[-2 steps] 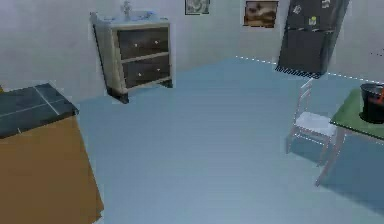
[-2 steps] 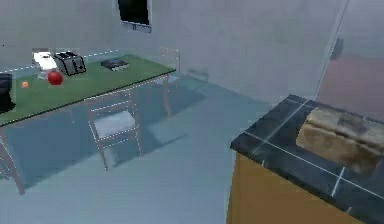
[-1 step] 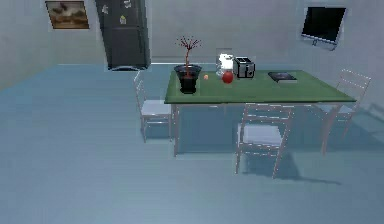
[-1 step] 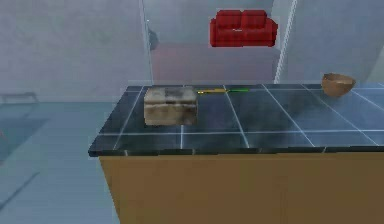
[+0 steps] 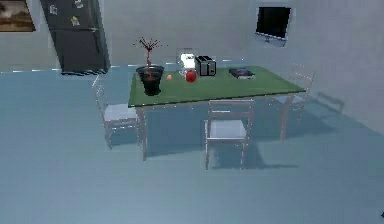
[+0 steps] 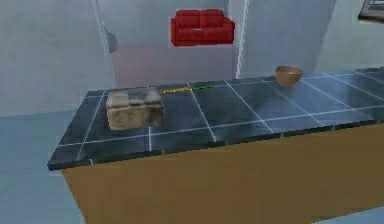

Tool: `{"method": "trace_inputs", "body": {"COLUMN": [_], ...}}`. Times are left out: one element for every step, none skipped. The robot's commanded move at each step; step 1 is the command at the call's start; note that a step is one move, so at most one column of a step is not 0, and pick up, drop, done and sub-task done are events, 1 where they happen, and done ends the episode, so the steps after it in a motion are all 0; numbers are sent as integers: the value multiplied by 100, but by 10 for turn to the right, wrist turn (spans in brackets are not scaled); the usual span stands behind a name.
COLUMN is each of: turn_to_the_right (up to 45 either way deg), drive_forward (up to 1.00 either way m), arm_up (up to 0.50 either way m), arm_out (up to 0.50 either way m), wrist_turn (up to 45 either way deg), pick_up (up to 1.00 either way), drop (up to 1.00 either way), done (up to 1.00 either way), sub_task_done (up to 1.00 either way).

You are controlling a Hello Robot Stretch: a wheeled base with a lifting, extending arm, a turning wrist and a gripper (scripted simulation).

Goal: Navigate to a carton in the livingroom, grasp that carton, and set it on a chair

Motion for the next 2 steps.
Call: {"method": "trace_inputs", "body": {"turn_to_the_right": [30, -150], "drive_forward": [0, 0], "arm_up": [0, 0], "arm_out": [0, 0], "wrist_turn": [0, 0], "pick_up": [0, 0], "drop": [0, 0], "done": [0, 0], "sub_task_done": [0, 0]}}
